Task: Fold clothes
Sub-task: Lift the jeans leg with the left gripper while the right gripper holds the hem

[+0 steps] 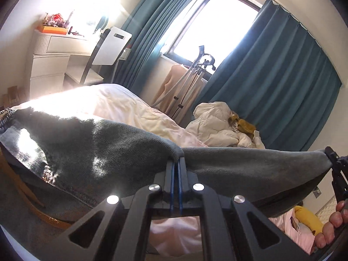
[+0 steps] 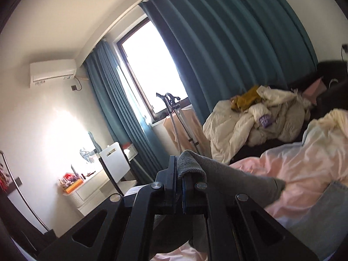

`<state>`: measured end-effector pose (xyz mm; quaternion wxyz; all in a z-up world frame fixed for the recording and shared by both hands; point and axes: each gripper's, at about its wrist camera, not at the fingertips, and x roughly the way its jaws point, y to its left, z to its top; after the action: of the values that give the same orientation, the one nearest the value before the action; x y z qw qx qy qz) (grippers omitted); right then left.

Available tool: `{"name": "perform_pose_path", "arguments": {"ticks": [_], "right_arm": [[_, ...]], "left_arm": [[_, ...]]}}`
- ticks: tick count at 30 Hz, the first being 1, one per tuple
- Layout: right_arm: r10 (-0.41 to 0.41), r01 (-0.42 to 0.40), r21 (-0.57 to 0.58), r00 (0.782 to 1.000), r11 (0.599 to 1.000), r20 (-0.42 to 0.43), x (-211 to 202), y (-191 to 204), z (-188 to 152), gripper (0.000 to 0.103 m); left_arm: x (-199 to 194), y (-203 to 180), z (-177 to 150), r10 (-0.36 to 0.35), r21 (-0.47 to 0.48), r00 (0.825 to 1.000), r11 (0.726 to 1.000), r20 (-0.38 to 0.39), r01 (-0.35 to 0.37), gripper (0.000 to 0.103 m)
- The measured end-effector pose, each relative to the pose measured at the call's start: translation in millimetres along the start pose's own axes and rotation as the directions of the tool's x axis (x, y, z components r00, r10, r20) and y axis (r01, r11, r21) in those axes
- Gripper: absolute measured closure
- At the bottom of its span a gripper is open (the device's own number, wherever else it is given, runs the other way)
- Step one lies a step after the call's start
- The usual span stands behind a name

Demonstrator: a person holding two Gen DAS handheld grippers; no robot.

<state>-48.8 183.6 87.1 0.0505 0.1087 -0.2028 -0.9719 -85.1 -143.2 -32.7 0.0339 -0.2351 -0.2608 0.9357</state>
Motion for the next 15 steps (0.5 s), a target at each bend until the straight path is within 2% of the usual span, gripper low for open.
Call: {"name": "perform_pose_path", "arguments": {"ticks": [2, 4, 6, 10, 15], "right_arm": [[-0.045, 0.044, -0.039, 0.998, 0.998, -0.034, 20, 2, 4, 0.101], [-0.078, 0.075, -0.030, 0.987, 0.997, -0.138, 69, -15, 2, 0.101], [-0.061, 0.069, 0.027, 0.969, 0.997, -0.241, 127, -44, -7, 0.101], [-0.059, 0.099, 0.066, 0.894, 0.993, -0.444, 234, -91, -50, 0.100], [-0.063, 0.104, 0.038, 0.810, 0.994, -0.583, 310, -109, -102, 0.098]], "left_arm": [[12, 4, 1, 0.014, -0.008, 0.999, 1.000, -0.041, -0.015, 0.101], [25, 9, 0, 0.014, -0.028, 0.997, 0.999, -0.073, -0.017, 0.100], [38, 13, -2, 0.008, -0.046, 0.995, 0.999, -0.098, -0.013, 0.100], [66, 8, -10, 0.061, 0.004, 0.990, 0.998, -0.128, -0.061, 0.100], [102, 23, -15, 0.107, -0.020, 0.981, 0.994, -0.159, -0.111, 0.100]]}}
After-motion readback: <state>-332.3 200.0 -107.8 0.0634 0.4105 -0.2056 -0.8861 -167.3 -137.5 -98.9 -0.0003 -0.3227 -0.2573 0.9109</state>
